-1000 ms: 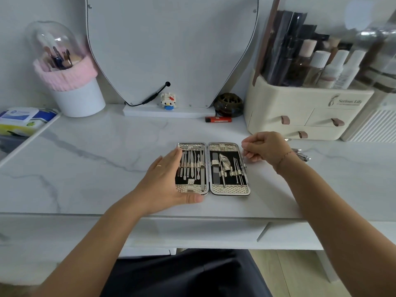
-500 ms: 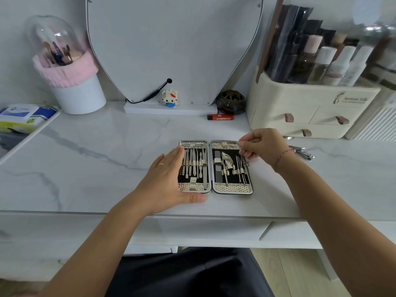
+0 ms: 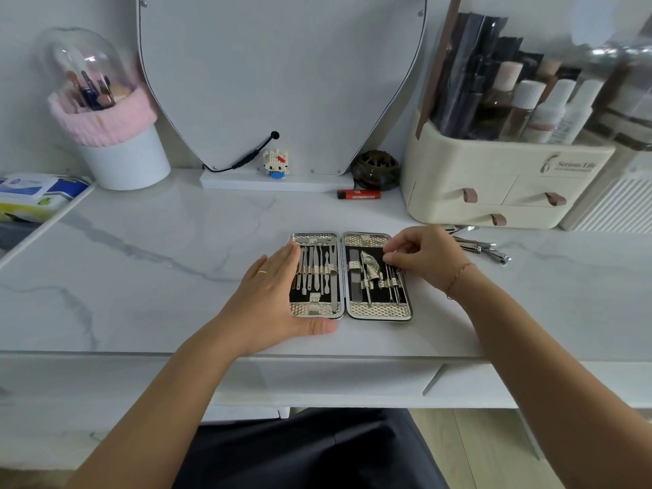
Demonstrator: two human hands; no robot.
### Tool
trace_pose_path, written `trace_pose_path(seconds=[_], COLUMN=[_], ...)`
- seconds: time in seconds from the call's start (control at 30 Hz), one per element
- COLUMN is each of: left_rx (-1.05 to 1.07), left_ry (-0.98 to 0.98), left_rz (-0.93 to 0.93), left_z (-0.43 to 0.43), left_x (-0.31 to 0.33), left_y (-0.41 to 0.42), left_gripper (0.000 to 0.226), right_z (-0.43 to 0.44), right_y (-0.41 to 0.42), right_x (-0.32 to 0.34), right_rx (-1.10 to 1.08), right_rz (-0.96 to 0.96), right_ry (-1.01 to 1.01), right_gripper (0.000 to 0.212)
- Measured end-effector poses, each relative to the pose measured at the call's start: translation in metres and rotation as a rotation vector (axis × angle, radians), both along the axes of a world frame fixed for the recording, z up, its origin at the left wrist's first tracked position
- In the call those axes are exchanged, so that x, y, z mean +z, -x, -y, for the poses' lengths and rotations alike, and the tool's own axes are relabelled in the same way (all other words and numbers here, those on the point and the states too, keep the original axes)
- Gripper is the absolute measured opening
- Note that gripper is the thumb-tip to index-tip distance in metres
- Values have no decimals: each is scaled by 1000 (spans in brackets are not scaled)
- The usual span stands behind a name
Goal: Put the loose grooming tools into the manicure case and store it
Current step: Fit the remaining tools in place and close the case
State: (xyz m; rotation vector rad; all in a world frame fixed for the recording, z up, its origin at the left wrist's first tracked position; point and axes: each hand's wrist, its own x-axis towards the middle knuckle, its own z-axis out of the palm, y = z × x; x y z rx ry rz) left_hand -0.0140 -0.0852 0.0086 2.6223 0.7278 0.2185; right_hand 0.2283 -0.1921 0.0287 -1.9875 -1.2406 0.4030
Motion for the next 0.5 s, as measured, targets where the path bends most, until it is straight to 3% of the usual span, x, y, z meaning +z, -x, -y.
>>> trace_pose_path(seconds=[0.1,0.17,0.33,0.5], left_rx=[-1,-5,-4,-6], left_ry=[1,0,-8,33], left_rz=[-8,-6,-21,-14], left_z=[0,0,0,2], left_x=[1,1,2,5], left_y=[0,0,0,2], left_gripper=[128,129,129,128], right_z=[11,23,53,57], right_y=[-9,-27,-67,-68], right_x=[2,6,4,-1], right_rx=[-88,-192,-367,-365], right_rz=[-25,75,310,370], right_ry=[-139,-197,30,105], right_gripper=[7,8,8,4])
